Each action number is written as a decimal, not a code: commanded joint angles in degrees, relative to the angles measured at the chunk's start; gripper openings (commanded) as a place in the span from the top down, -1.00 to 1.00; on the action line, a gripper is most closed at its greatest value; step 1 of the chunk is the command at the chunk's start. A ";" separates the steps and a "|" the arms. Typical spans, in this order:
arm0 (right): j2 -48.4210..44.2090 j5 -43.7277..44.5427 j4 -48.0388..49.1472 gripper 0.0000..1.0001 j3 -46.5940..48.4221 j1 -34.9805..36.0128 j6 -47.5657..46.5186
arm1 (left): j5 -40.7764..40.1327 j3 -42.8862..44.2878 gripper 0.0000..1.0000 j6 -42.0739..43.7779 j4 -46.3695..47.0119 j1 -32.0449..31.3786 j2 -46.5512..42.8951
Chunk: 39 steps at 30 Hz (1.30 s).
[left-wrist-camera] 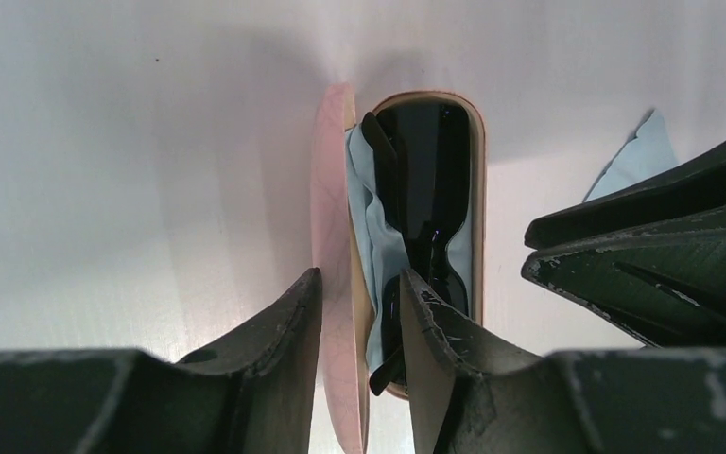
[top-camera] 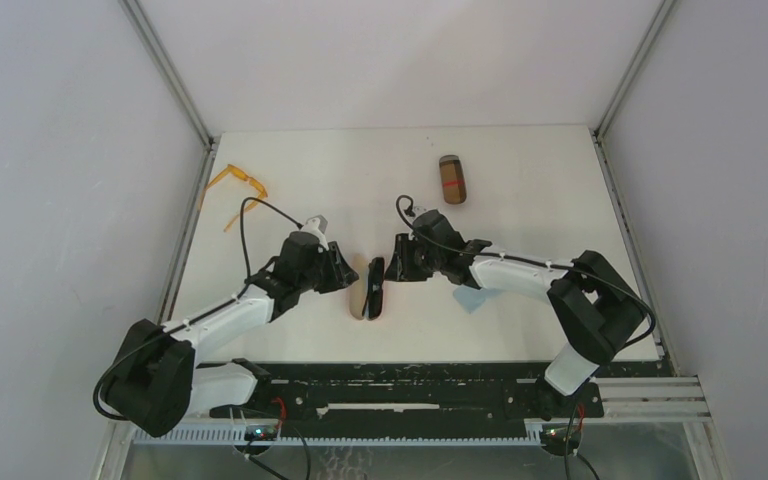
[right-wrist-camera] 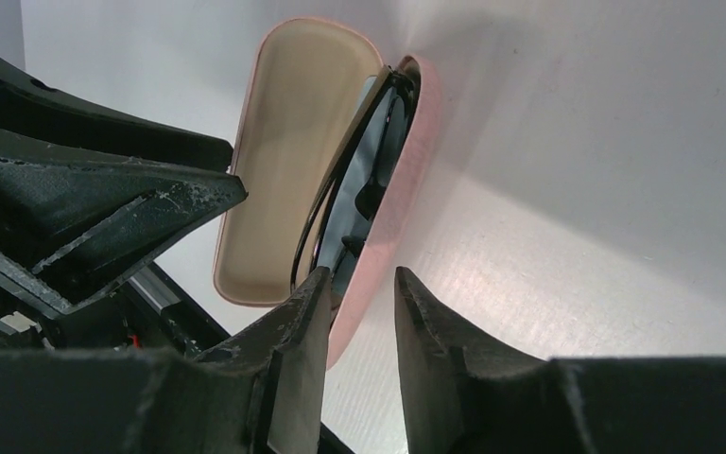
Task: Organize the sunglasses
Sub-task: Close the sunglasses case at the center of the board.
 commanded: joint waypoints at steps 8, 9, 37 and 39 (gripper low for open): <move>5.25 -0.58 0.43 0.43 4.93 1.00 0.61 | 2.22 1.00 0.21 -0.20 0.78 0.39 -1.43; 5.63 -0.41 0.23 0.46 5.02 1.01 0.61 | 2.16 1.00 0.21 -0.12 0.59 0.40 -1.59; 7.51 3.60 0.02 0.92 1.73 0.40 3.36 | 6.07 2.07 0.21 -3.69 4.29 -1.39 -2.18; 7.14 3.88 0.13 0.92 1.44 0.31 3.66 | 5.98 2.04 0.22 -4.26 4.84 -1.75 -1.92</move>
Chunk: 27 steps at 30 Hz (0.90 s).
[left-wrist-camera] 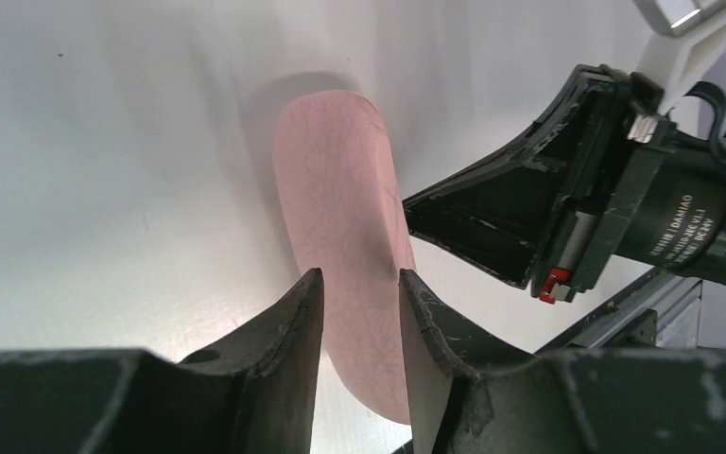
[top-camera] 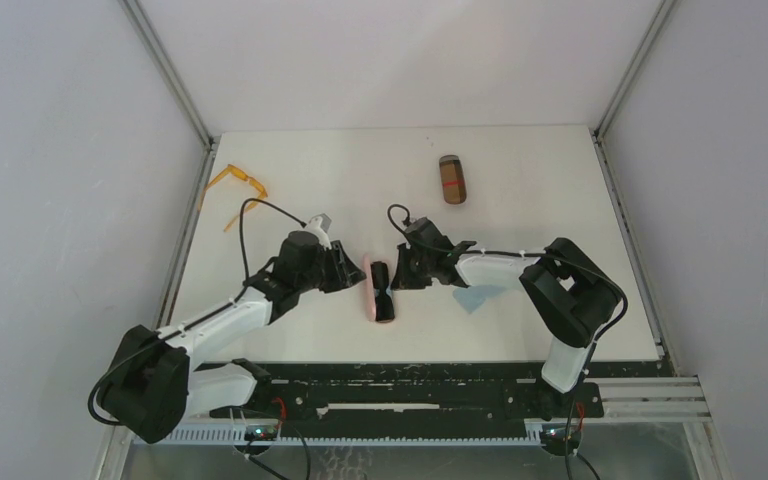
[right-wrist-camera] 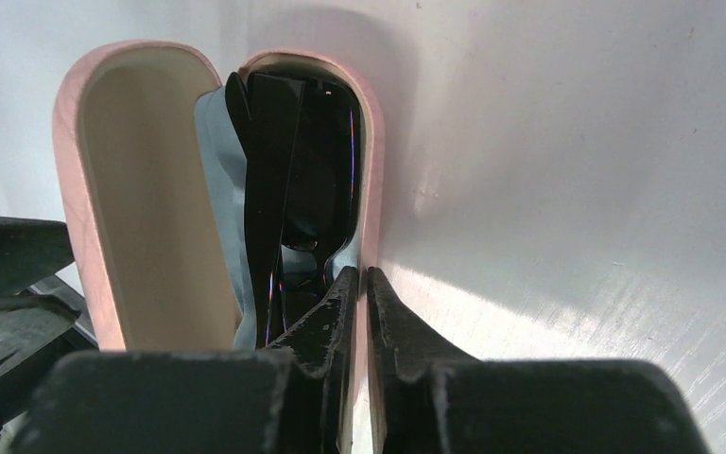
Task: Organize the sunglasses
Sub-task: Close the sunglasses case at the center of the board.
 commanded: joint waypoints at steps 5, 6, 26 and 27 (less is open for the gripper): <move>-1.51 0.94 2.51 0.94 -0.80 -0.26 1.76 | 1.52 2.14 0.27 -2.67 4.31 -1.57 2.10; -1.64 0.94 2.59 0.94 -0.86 -0.26 1.85 | 1.56 2.25 0.27 -2.73 4.33 -1.64 2.57; -1.82 0.52 2.87 0.94 -0.93 -0.33 1.86 | 1.39 2.55 0.25 -3.55 5.30 -3.86 2.55; -1.86 0.47 2.87 0.93 -0.91 -0.35 1.77 | 1.33 2.55 0.26 -3.62 5.30 -3.87 2.79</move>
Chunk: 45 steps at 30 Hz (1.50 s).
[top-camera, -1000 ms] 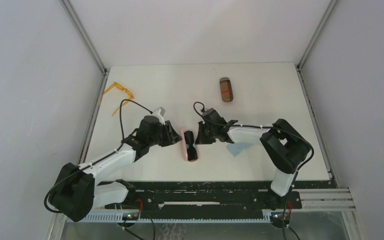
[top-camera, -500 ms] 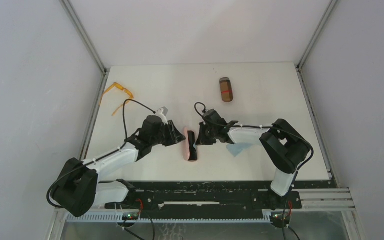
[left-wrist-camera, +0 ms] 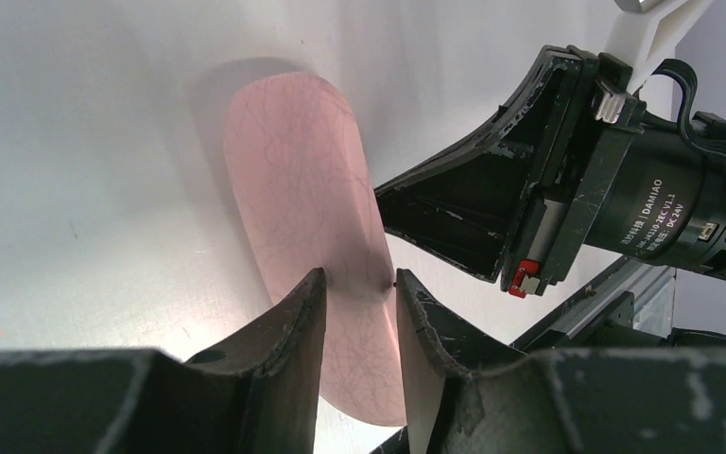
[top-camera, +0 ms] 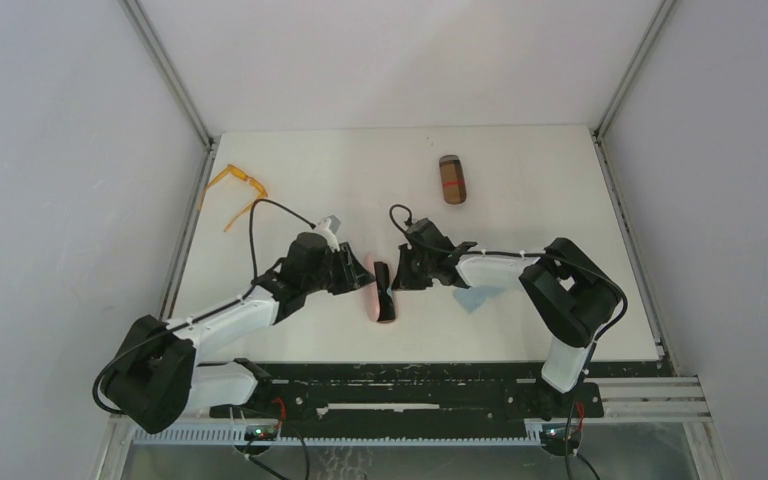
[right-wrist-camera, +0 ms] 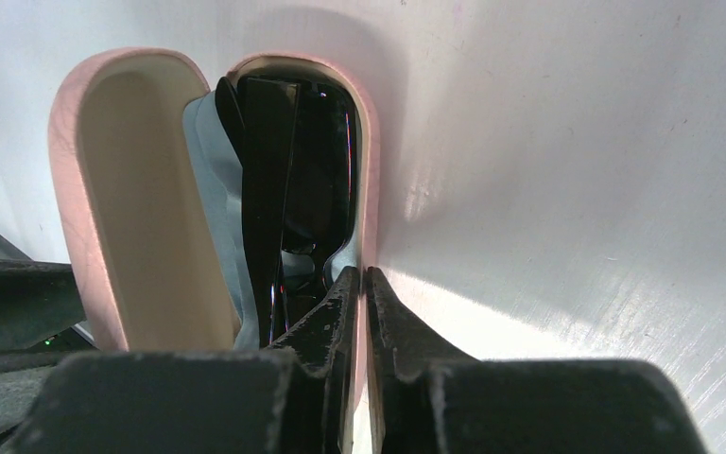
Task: Organize the sunglasses
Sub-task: Close the sunglasses case at the center of the board.
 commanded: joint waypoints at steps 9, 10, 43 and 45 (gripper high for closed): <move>-5.18 0.33 3.35 0.74 -1.68 -0.21 -0.13 | -0.30 2.74 0.34 -0.16 0.67 -0.85 1.29; -5.90 0.38 3.70 0.69 -2.14 -0.30 -0.22 | -0.39 2.85 0.34 -0.04 0.47 -0.87 1.32; -0.84 -5.84 7.94 0.90 -3.35 -2.23 0.08 | -2.99 4.97 0.41 2.45 -3.64 -2.32 3.94; -0.74 -5.77 7.98 0.90 -3.28 -2.24 0.08 | -3.35 5.16 0.41 2.68 -3.94 -2.93 4.74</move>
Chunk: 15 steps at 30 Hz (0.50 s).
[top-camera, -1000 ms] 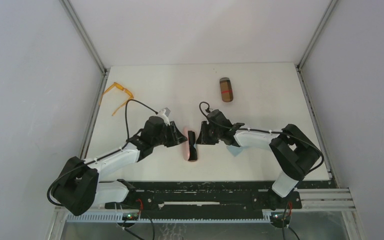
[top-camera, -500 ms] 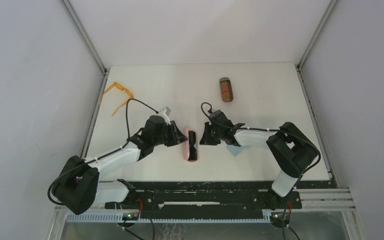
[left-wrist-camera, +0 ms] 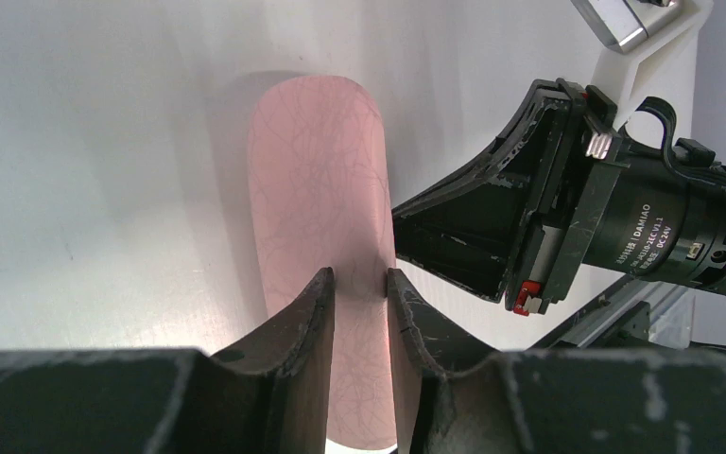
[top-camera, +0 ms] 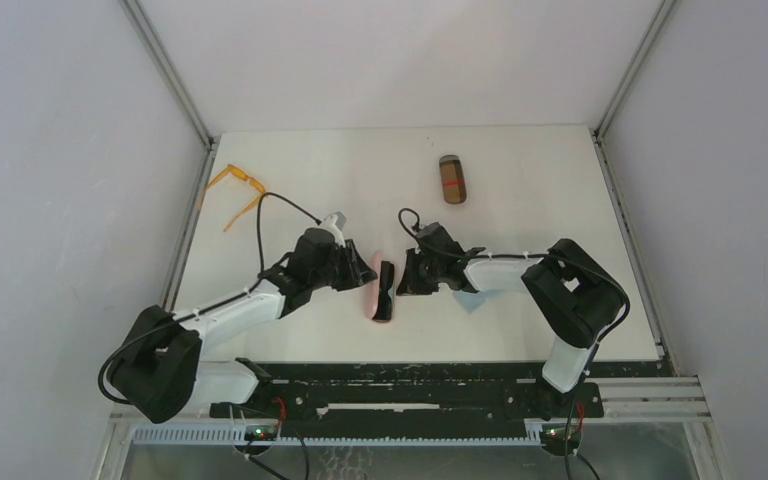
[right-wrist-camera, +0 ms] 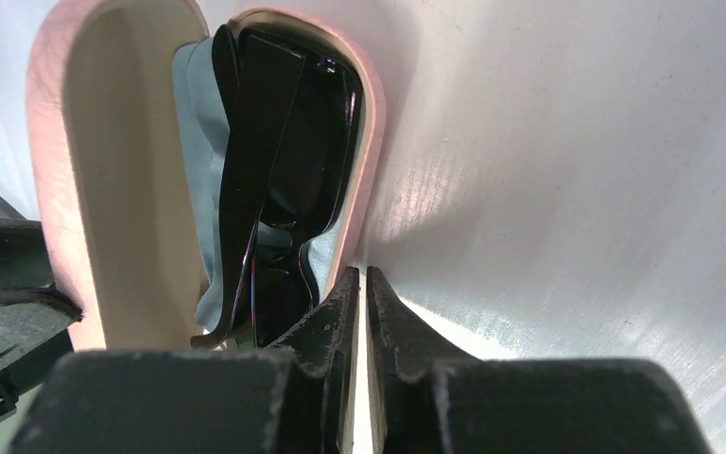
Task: Organize the sunglasses
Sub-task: Close the sunglasses case at the center of the board.
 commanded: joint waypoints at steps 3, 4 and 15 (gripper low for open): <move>0.38 -0.93 2.98 0.90 1.98 -0.12 0.13 | -2.00 2.89 0.42 2.32 -3.51 -2.45 3.07; 0.37 -0.89 2.92 0.90 1.98 -0.12 0.13 | -2.36 3.01 0.43 2.43 -3.95 -2.76 3.52; 0.16 -0.28 2.48 0.90 1.99 -0.21 0.04 | -4.11 3.31 0.46 3.06 -4.35 -5.18 7.76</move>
